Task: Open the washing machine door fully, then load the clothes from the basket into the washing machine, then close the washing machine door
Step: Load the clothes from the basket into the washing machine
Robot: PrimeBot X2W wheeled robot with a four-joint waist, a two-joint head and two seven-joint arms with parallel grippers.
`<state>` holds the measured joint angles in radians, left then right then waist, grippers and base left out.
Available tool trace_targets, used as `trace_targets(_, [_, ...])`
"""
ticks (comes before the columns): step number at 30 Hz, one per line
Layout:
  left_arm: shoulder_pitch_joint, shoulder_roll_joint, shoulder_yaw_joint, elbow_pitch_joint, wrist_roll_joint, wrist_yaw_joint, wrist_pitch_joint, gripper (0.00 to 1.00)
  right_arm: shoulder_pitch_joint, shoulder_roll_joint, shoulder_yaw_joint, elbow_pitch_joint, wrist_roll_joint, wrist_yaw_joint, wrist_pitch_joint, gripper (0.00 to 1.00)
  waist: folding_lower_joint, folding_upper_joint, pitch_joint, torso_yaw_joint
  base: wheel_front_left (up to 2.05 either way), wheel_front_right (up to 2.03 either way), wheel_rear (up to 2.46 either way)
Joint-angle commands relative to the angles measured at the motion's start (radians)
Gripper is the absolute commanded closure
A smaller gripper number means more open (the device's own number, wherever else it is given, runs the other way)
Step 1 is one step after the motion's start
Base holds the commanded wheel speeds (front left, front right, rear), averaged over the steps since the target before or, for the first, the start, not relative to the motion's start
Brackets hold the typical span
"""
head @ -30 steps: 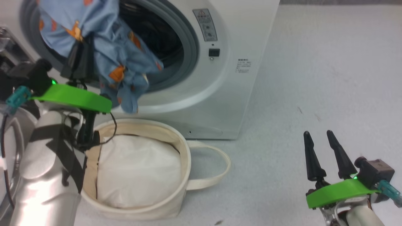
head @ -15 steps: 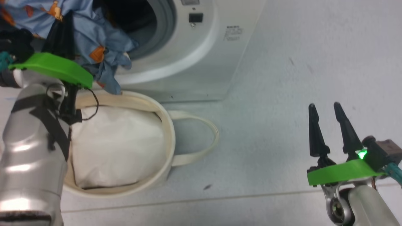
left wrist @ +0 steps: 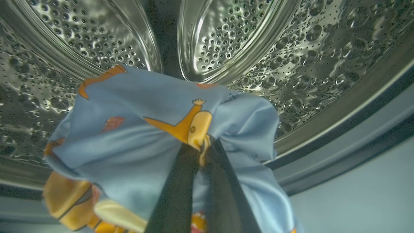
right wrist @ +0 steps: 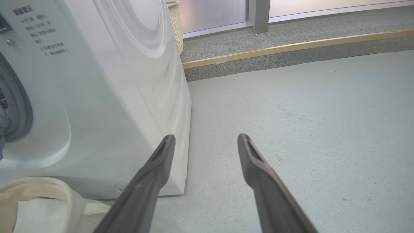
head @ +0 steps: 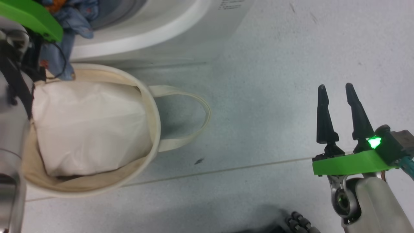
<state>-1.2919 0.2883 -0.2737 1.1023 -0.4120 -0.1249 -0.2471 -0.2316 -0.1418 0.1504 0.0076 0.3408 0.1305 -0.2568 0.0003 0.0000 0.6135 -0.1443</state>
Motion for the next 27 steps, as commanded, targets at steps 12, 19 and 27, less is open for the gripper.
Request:
trace_targets(12, [-0.166,0.111,0.102,-0.265,0.053,0.061,-0.014,1.0,0.029,0.01,-0.019,-0.091,-0.033,0.0,-0.005,0.0,-0.0003,0.0,0.094,-0.044,0.0,0.0,0.0])
trace_targets(19, [-0.116,0.084,0.144,-0.178,0.109,0.035,-0.015,0.91,0.027,0.018,-0.012,-0.082,-0.031,0.0,-0.005,0.0,-0.0003,0.0,0.09,-0.05,0.0,0.0,0.0])
trace_targets(27, [-0.192,0.068,0.089,0.097,0.136,0.018,0.045,0.0,0.031,0.017,-0.01,-0.078,-0.03,0.0,-0.005,0.0,-0.0003,0.0,0.075,-0.051,0.0,0.0,0.0])
